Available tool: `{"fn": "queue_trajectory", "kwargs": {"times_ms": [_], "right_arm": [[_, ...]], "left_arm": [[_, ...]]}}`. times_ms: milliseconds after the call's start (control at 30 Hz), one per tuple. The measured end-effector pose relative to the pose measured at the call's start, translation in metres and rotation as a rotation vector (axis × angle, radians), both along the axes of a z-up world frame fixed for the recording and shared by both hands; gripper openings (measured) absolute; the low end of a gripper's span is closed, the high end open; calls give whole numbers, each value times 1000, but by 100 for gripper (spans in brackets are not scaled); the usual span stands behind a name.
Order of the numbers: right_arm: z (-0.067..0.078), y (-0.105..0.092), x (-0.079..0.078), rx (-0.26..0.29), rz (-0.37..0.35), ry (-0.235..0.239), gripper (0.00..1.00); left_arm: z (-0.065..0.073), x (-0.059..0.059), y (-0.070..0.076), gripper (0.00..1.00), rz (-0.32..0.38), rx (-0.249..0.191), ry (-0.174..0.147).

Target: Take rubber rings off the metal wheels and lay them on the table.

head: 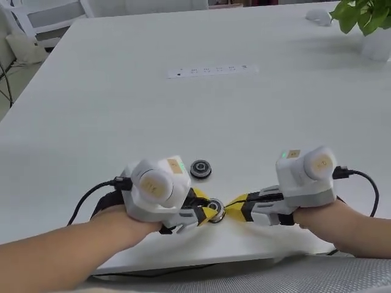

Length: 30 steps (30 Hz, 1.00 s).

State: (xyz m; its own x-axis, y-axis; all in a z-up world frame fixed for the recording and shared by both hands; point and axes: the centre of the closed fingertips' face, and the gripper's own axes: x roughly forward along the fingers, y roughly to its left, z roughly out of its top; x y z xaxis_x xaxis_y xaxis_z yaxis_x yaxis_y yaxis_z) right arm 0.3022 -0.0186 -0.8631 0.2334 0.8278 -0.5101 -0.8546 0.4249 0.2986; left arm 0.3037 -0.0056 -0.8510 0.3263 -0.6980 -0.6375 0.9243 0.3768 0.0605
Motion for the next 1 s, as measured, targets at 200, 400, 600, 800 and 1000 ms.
{"fn": "queue_trajectory", "kwargs": {"times_ms": [200,400,600,800,1000], "right_arm": [[3,-2,4,26,-33,14,0],[6,0,4,65,-56,53,0],[10,1,4,92,-72,71,0],[11,1,3,122,-87,103,0],[12,3,2,131,-92,119,0]], "left_arm": [[0,0,0,13,-1,2,-3],[0,-1,0,13,0,4,-7],[0,-2,0,12,-6,13,-15],[0,-2,0,12,-4,20,-16],[0,-2,0,12,-4,24,-21]]}}
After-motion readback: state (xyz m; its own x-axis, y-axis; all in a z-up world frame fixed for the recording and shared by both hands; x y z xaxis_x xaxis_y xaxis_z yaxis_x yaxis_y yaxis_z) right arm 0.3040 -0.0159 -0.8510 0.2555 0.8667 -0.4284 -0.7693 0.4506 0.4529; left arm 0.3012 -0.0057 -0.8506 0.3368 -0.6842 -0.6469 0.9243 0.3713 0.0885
